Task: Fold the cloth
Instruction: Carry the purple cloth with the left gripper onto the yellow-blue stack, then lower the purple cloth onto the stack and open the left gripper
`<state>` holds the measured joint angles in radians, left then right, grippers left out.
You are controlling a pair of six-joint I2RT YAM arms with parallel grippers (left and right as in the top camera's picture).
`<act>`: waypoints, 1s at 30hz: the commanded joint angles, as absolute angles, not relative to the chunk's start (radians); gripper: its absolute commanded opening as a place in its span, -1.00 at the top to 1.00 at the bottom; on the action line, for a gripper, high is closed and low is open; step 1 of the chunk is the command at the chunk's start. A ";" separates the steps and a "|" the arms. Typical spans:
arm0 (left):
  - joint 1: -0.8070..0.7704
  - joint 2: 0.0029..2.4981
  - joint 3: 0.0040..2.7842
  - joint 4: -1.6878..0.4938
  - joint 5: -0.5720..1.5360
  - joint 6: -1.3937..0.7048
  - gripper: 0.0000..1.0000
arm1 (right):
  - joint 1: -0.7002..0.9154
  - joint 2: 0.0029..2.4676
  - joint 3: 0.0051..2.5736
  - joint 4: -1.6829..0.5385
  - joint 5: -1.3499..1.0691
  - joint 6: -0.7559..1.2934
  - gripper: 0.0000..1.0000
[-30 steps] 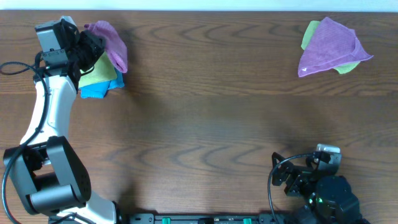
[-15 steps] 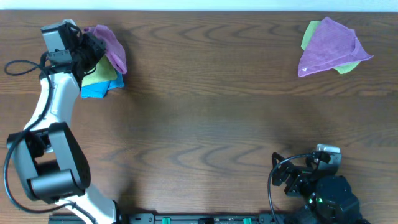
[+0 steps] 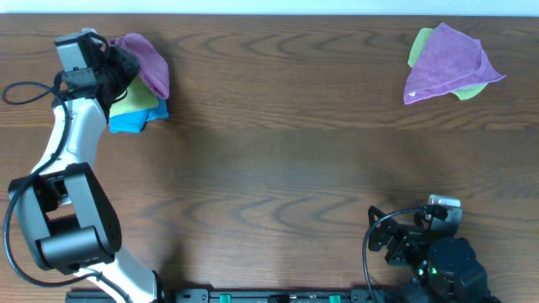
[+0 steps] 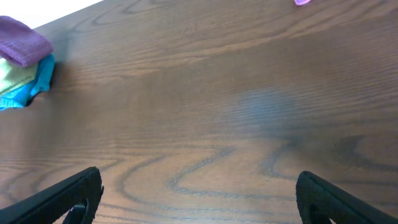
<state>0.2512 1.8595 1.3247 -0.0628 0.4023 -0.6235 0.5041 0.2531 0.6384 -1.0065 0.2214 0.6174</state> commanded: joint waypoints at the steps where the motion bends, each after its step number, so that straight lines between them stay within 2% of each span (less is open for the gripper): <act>1: 0.285 1.866 1.348 -0.078 0.374 -0.604 0.88 | 0.501 0.248 0.633 -1.007 0.236 0.624 -0.99; 10: 0.345 1.866 1.348 -0.175 0.364 -0.570 0.88 | 0.501 0.248 0.633 -1.007 0.236 0.624 -0.99; 25: 0.356 1.866 1.347 -0.243 0.299 -0.553 0.88 | 0.501 0.248 0.633 -1.007 0.236 0.624 -0.99; 30: 0.365 1.866 1.347 -0.282 0.225 -0.553 0.88 | 0.501 0.248 0.633 -1.007 0.236 0.624 -0.99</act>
